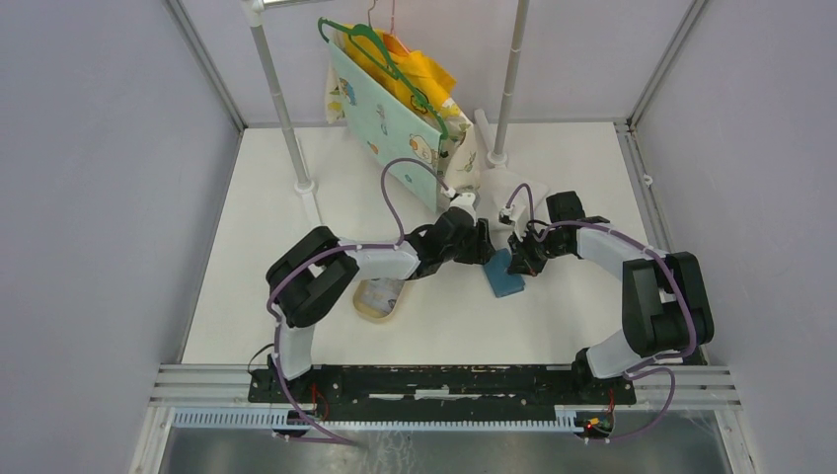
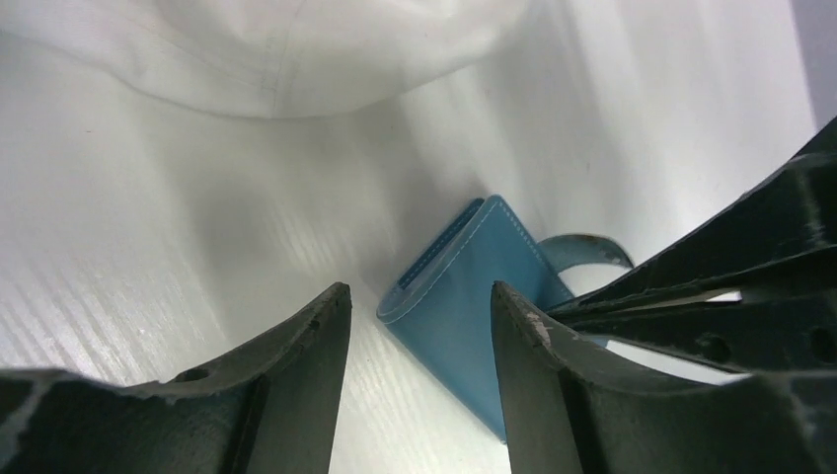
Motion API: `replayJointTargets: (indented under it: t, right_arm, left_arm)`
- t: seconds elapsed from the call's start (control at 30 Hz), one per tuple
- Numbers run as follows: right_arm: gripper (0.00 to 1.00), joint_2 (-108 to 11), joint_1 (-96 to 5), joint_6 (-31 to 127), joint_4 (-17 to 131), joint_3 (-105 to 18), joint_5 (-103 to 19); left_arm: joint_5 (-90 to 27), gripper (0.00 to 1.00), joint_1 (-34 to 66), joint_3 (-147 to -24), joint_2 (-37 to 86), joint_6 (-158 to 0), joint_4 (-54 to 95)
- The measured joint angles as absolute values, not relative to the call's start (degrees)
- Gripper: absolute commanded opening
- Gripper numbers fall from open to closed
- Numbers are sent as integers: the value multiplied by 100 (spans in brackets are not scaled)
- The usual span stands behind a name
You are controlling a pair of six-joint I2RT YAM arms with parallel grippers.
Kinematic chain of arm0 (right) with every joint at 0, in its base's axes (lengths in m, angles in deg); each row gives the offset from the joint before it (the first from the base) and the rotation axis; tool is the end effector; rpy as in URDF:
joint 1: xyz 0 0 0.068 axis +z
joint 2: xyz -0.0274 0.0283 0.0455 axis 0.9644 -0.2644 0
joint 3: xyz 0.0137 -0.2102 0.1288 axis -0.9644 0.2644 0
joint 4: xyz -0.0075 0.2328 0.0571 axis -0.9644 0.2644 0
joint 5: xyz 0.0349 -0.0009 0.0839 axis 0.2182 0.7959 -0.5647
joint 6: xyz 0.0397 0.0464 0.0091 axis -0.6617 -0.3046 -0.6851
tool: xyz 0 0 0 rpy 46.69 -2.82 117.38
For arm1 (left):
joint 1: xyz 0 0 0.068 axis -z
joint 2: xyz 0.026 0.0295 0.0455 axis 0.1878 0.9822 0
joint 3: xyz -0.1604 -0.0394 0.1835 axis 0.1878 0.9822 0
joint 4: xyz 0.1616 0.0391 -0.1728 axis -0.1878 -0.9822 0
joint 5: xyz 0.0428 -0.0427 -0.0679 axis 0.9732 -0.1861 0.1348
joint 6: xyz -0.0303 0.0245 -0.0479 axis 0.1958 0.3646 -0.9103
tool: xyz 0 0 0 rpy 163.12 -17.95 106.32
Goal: Put the credit cards into the card holder
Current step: Close the card holder at the center of the board.
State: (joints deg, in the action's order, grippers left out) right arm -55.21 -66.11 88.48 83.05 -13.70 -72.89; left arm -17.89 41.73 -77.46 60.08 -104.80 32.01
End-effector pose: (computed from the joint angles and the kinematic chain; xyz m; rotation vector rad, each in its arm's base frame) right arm 0.2491 0.0672 0.1429 -1.0718 2.3053 0.7736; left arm 0.2474 -0.3161 0.1501 0.2351 2.2432 -0.7952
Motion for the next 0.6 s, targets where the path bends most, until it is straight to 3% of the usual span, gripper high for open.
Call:
replayJointTargets:
  t: [0.1,0.17,0.3,0.6]
  right_arm:
    - [6,-5521,-6611,8907,8318,-1372,-7294]
    - [6,-5521,-6611,8946,8327,-1372,-7307]
    - [10,-5521,-6613,9060,8364,-1376,-7337]
    - [17,-5410,-6618,9495,8642,-1383,-7287]
  left_arm:
    - [-2010,59,4151,-7899,6201,-10198,3042]
    - [-2211,48,4125,-7976,6349,-10080,3000]
    - [-2532,35,4099,-8024,6487,-9976,3002]
    - [-2591,23,4289,-7462,6170,-10341,3354]
